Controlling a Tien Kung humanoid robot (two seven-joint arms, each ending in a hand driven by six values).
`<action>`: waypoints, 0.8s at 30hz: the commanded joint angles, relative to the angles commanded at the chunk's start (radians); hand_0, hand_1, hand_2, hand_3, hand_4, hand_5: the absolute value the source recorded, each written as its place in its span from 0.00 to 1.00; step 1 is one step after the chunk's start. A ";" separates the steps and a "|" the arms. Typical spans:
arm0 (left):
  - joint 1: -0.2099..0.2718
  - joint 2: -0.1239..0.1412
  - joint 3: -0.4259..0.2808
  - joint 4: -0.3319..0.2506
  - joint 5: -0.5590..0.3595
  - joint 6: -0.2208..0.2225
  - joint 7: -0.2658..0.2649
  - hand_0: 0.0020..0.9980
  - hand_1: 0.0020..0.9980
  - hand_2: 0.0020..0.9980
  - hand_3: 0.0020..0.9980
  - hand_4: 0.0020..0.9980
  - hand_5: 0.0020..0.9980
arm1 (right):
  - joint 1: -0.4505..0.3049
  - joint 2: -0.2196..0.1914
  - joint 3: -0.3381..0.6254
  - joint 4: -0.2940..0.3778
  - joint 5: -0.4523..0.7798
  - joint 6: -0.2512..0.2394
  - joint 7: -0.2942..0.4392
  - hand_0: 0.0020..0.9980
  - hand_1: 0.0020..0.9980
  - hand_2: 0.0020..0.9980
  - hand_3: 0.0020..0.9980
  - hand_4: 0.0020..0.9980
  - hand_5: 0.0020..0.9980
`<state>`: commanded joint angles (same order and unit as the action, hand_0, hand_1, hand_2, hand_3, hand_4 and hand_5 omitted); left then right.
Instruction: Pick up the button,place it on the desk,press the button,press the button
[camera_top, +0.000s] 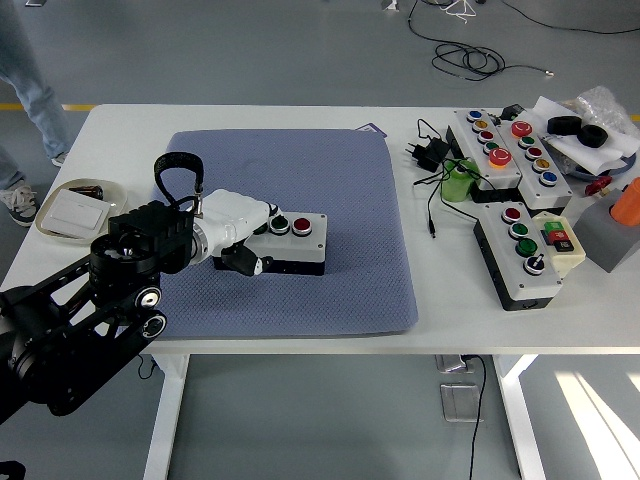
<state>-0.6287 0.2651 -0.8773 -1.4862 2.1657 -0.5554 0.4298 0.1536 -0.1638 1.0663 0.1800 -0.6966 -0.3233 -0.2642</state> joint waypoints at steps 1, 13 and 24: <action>0.000 0.000 0.000 0.002 -0.001 -0.010 0.003 0.00 0.03 0.13 0.81 0.62 0.31 | 0.000 0.000 0.000 0.000 0.000 0.000 0.000 0.79 0.80 0.82 0.75 0.41 0.48; 0.001 -0.002 -0.002 -0.012 0.001 0.037 0.004 0.00 0.04 0.13 0.82 0.62 0.31 | -0.003 0.001 -0.001 0.000 -0.002 -0.001 -0.002 0.79 0.80 0.82 0.75 0.41 0.48; -0.013 -0.006 0.020 -0.036 -0.019 0.104 -0.004 0.00 0.04 0.12 0.83 0.62 0.31 | -0.007 0.000 -0.001 0.000 -0.003 0.000 -0.003 0.79 0.80 0.82 0.75 0.41 0.48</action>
<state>-0.6422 0.2591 -0.8573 -1.5221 2.1470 -0.4512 0.4253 0.1470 -0.1637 1.0651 0.1800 -0.6996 -0.3236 -0.2668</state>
